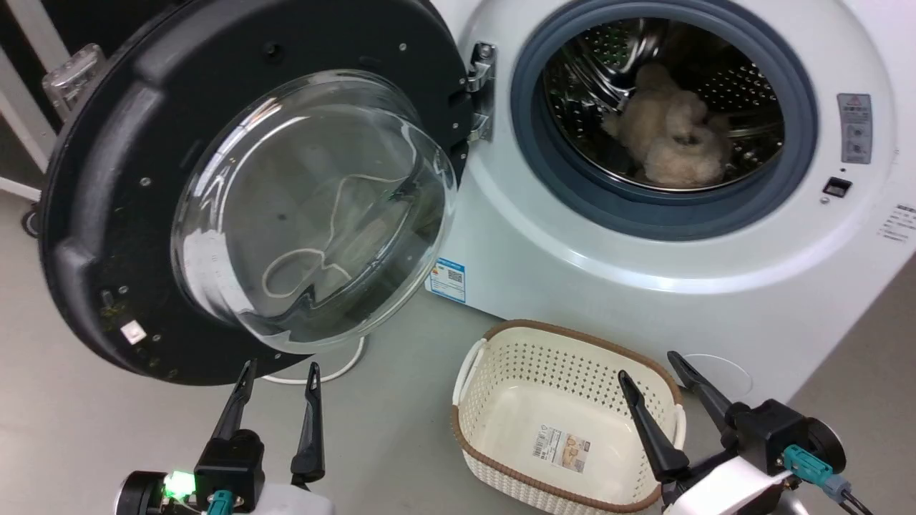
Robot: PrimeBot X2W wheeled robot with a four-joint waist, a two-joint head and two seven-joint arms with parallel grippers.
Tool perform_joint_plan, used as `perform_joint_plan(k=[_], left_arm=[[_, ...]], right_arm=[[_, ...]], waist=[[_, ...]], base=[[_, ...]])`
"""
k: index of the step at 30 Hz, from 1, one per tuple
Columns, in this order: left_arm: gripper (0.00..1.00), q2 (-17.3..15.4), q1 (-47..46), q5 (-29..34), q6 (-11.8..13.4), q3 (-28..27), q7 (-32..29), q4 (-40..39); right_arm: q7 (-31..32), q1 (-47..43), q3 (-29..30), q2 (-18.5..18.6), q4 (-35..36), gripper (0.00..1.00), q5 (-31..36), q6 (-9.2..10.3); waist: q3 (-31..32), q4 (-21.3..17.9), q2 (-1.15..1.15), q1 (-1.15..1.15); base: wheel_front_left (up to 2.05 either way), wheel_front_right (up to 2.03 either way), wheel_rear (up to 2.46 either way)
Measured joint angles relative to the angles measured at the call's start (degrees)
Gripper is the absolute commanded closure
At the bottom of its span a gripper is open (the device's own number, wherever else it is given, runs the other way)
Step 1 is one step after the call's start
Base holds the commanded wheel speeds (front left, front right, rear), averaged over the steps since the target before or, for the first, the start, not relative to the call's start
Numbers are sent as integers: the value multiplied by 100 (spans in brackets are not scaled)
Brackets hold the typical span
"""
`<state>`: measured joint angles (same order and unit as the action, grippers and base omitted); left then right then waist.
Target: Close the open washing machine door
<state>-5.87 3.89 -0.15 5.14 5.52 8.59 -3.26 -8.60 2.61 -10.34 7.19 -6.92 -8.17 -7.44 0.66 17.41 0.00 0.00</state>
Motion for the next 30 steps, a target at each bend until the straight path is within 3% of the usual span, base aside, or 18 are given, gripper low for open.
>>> perform_joint_plan(k=[19,20,21,22,23,30], left_arm=[[0,-66,126,-37,131,166,214,-29],[9,-68,129,-54,126,179,218,-25],[42,-68,136,-74,123,196,244,-29],[66,-68,143,-104,115,214,256,-30],[100,-68,150,-109,98,227,258,-32],[100,19,181,-550,-43,-64,353,-552]], right_arm=[[-213,-3,-200,136,-104,0,-201,0],[-224,-4,-203,144,-107,0,-203,0],[-249,-4,-205,152,-111,0,-214,0],[-261,-5,-210,158,-118,0,-231,0],[-264,-8,-209,164,-127,0,-242,0],[-333,-151,-156,171,-137,0,-242,0]], waist=[[-25,470,0,0],[-25,494,0,0],[-25,517,0,0],[-23,540,0,0],[-22,563,0,0],[-22,735,0,0]], base=[[0,0,0],[0,0,0],[0,0,0],[0,0,0],[0,0,0],[0,0,0]])
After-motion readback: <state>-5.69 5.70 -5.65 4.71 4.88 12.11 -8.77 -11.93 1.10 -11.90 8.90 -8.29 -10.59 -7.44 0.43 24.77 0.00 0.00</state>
